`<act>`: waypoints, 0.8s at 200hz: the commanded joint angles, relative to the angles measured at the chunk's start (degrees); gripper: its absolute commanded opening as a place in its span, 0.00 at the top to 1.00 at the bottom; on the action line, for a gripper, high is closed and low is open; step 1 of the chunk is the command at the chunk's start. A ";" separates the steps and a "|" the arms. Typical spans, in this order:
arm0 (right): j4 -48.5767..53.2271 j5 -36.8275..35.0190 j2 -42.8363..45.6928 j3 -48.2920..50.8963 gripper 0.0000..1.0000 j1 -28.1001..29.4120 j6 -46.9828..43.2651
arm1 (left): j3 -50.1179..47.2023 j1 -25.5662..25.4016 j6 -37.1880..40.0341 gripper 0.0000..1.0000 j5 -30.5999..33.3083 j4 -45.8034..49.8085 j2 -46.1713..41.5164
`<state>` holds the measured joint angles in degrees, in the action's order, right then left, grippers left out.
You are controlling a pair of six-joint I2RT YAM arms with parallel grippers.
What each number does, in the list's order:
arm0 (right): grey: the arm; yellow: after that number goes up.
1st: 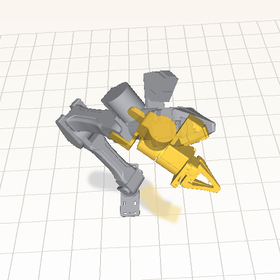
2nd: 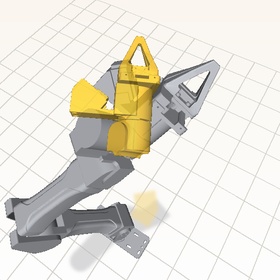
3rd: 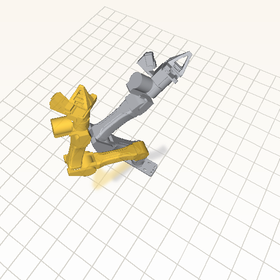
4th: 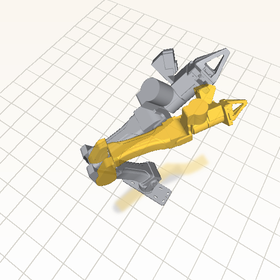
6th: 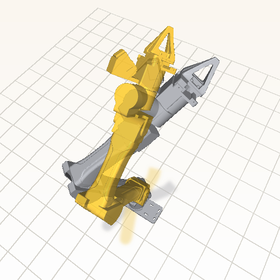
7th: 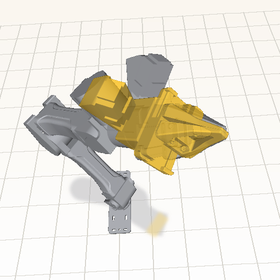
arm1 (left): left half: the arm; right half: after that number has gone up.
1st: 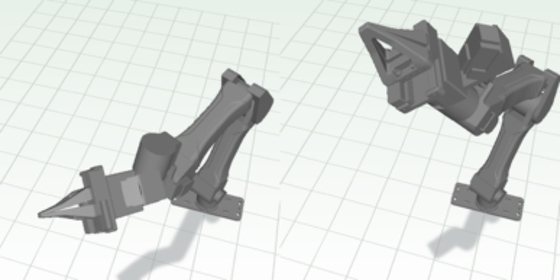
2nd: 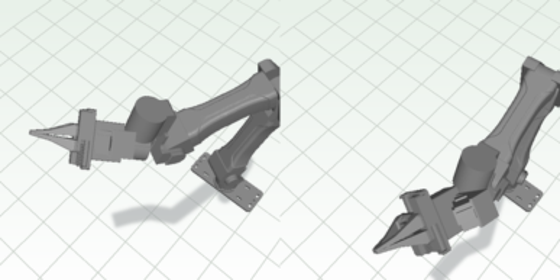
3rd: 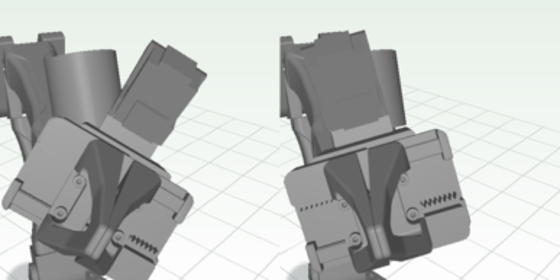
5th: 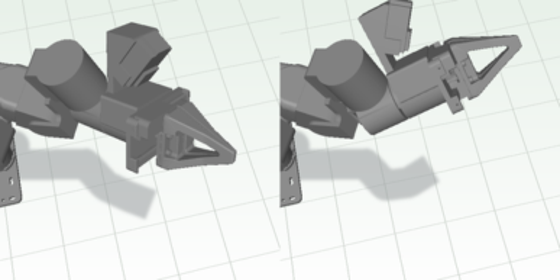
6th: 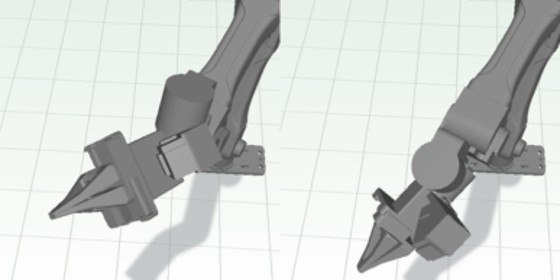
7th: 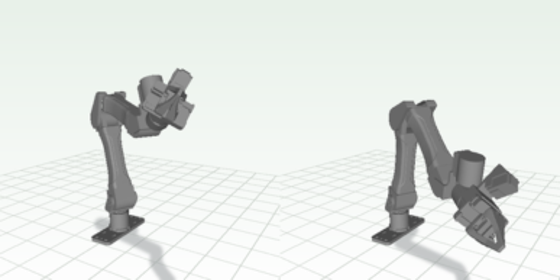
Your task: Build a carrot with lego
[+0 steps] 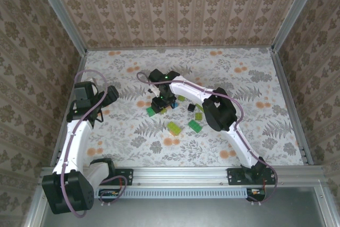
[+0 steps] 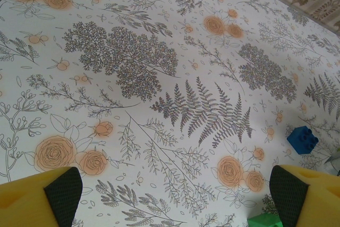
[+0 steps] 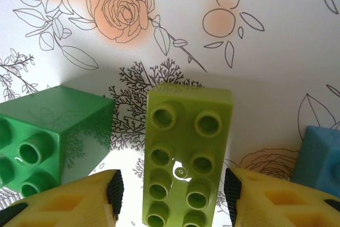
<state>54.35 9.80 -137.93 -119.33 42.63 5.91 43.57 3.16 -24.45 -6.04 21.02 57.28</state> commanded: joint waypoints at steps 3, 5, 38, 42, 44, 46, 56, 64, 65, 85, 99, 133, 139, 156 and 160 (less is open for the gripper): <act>0.84 1.10 -1.99 -2.07 0.47 -0.09 -0.24 | 0.18 0.25 -0.43 0.05 -0.29 -0.71 -0.33; 0.80 1.10 -2.04 -2.12 0.47 -0.12 -0.21 | 0.19 0.22 -0.43 0.05 -0.29 -0.71 -0.32; 1.20 1.01 -2.41 -2.83 0.55 -0.09 -0.11 | 0.19 0.27 -0.43 0.05 -0.28 -0.71 -0.32; 1.33 1.01 -2.47 -2.84 0.55 -0.10 -0.11 | 0.22 0.27 -0.44 0.05 -0.28 -0.71 -0.32; 1.29 1.01 -2.46 -2.88 0.56 -0.09 -0.11 | 0.20 0.27 -0.43 0.05 -0.28 -0.71 -0.30; 1.29 1.01 -2.48 -2.92 0.56 -0.14 -0.05 | 0.20 0.27 -0.47 0.05 -0.28 -0.78 -0.32; 1.29 1.01 -2.44 -3.00 0.58 -0.11 0.05 | 0.21 0.21 -0.44 0.05 -0.29 -0.80 -0.32; 1.31 1.03 -2.31 -3.02 0.59 -0.13 0.09 | 0.16 0.29 -0.50 0.05 -0.32 -0.86 -0.24; 1.30 1.02 -2.28 -3.02 0.60 -0.11 0.12 | 0.13 0.28 -0.51 0.05 -0.30 -0.92 -0.24; 1.43 1.01 -1.39 -2.93 0.62 -0.02 0.32 | 0.22 0.25 -0.50 0.05 -0.46 -1.00 -0.12; 1.88 0.88 0.06 -2.63 0.63 0.12 0.26 | 0.24 0.24 -0.56 0.05 -0.48 -1.03 -0.06; 2.00 -0.38 7.65 1.62 0.63 0.74 0.20 | 0.21 0.30 -0.51 0.06 -0.42 -0.99 -0.15; 1.83 -0.56 9.36 2.89 0.63 0.82 0.20 | 0.20 0.23 -0.44 0.05 -0.40 -0.98 -0.12; 1.22 -1.16 14.02 7.25 0.63 1.08 0.15 | 0.17 0.25 -0.47 0.06 -0.44 -1.04 -0.12; 0.97 -1.31 15.21 8.33 0.63 1.22 0.27 | 0.17 0.27 -0.45 0.06 -0.40 -1.02 -0.15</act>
<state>54.48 9.63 -132.09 -115.20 43.05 6.00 43.57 3.16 -24.45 -6.07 20.97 57.28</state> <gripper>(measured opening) 0.372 0.944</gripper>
